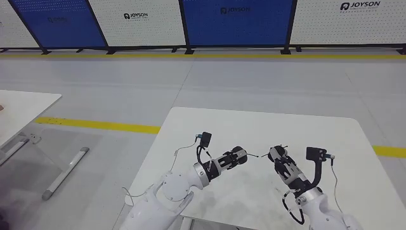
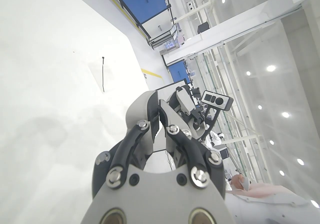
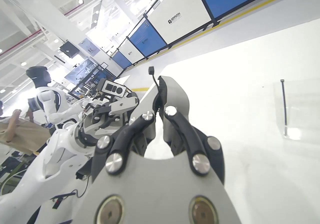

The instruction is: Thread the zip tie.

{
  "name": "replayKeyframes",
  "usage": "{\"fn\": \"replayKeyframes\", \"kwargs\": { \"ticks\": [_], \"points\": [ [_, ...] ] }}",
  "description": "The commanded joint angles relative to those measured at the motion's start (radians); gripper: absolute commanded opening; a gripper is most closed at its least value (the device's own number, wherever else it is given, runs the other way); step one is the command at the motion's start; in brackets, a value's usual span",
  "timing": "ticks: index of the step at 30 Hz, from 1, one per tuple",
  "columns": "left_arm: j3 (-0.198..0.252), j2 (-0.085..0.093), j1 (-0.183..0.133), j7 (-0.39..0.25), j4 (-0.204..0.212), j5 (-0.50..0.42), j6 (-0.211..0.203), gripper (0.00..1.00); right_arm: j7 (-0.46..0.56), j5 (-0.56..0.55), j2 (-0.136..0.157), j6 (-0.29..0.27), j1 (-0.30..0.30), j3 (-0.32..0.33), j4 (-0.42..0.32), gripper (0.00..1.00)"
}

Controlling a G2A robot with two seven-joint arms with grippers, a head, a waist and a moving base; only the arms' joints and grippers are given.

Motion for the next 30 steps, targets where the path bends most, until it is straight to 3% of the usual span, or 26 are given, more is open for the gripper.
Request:
{"fn": "replayKeyframes", "kwargs": {
  "ticks": [1,15,30],
  "points": [
    [0.000,0.000,0.000,0.000,0.000,0.000,0.000,0.00,0.000,0.000,0.000,0.000,0.000,0.000,0.000,0.00],
    [0.000,0.000,0.000,0.000,0.000,0.000,0.000,0.00,-0.009,0.007,-0.010,0.013,0.032,-0.024,0.048,0.00],
    [0.000,0.000,0.000,0.000,0.000,0.000,0.000,0.00,-0.024,-0.033,-0.011,0.006,0.004,-0.015,0.020,0.00]
  ]
}}
